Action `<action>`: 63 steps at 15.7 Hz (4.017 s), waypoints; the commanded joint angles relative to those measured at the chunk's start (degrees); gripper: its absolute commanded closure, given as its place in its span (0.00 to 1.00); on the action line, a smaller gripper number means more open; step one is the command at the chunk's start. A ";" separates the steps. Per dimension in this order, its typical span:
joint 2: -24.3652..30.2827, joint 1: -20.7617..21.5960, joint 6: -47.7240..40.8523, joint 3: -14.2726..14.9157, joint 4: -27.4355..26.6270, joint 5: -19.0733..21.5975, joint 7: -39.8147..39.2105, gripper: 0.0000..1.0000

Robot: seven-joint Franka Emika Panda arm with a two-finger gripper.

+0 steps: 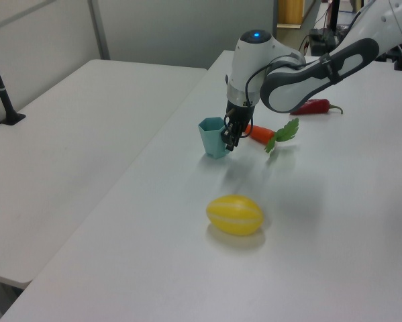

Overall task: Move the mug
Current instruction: 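Lift the teal mug and carry it past the carrot leaves, then lower the mug onto the table beyond the carrot and release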

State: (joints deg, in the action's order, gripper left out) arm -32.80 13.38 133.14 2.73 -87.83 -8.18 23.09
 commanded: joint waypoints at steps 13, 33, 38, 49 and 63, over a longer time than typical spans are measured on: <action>22.05 -5.12 -13.60 -1.15 -5.75 4.66 -6.01 1.00; 43.08 -11.00 -25.93 -0.36 -39.33 7.83 -35.57 1.00; 44.05 -11.54 -16.88 0.70 -45.49 7.83 -36.98 1.00; 42.82 -11.10 3.43 0.96 -54.46 8.18 -37.59 1.00; 40.01 -10.74 4.59 0.96 -54.02 8.54 -34.69 0.17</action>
State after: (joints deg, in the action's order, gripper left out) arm 6.77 1.83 136.96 3.18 -141.26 -0.58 -12.70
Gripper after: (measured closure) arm 0.511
